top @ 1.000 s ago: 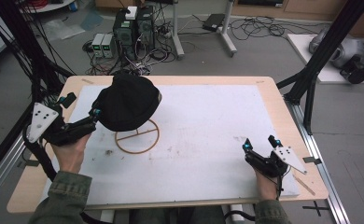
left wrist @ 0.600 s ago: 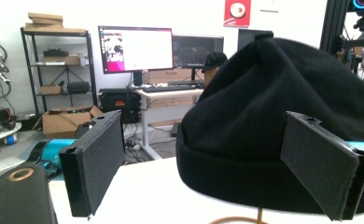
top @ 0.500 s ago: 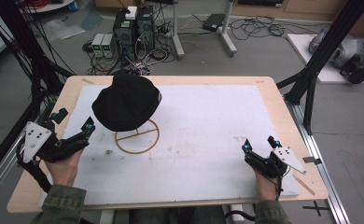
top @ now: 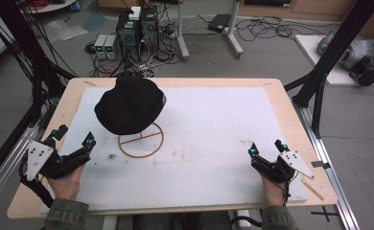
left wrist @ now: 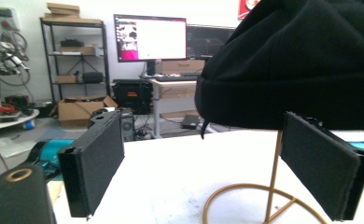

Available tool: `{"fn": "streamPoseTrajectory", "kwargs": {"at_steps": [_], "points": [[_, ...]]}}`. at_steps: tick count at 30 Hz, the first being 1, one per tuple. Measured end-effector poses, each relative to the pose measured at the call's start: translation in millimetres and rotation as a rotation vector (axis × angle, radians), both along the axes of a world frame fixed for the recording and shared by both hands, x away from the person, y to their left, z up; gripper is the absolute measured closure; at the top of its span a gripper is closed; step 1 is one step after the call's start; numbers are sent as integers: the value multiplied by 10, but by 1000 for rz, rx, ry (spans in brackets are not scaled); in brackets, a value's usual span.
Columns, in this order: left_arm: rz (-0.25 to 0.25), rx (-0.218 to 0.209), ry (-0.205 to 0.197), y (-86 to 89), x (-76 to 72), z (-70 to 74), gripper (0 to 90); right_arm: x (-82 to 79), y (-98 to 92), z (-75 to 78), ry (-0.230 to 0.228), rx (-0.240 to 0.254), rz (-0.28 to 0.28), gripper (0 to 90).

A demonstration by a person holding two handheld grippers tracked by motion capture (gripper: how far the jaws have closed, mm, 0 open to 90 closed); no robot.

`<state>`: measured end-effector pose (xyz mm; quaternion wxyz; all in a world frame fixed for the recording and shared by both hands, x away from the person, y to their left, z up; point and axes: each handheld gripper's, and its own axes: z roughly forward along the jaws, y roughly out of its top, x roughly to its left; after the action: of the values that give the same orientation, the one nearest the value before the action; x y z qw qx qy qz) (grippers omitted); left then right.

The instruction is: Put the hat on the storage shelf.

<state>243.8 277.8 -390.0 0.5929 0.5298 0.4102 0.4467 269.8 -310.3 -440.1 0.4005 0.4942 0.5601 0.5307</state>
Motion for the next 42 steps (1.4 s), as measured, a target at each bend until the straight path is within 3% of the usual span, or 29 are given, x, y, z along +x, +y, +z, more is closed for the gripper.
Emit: {"fn": "streamPoseTrajectory", "kwargs": {"at_steps": [5, 12, 19, 28, 36, 42], "points": [[37, 5, 44, 31, -21, -201, 140, -3, 22, -5, 6, -4, 5, 89], [81, 1, 43, 23, -81, -326, 140, 1, 14, -8, 3, 2, -2, 89], [146, -5, 72, 91, -114, -444, 142, 4, 40, -9, 6, 1, 8, 89], [149, 5, 72, 67, -142, -481, 142, 23, 45, -14, 3, 7, 9, 89], [158, -37, 92, 147, -141, -524, 141, 31, 38, -23, 12, 18, 2, 90], [163, -25, 96, 148, -137, -530, 142, 35, 24, -29, 11, 8, 6, 90]]}}
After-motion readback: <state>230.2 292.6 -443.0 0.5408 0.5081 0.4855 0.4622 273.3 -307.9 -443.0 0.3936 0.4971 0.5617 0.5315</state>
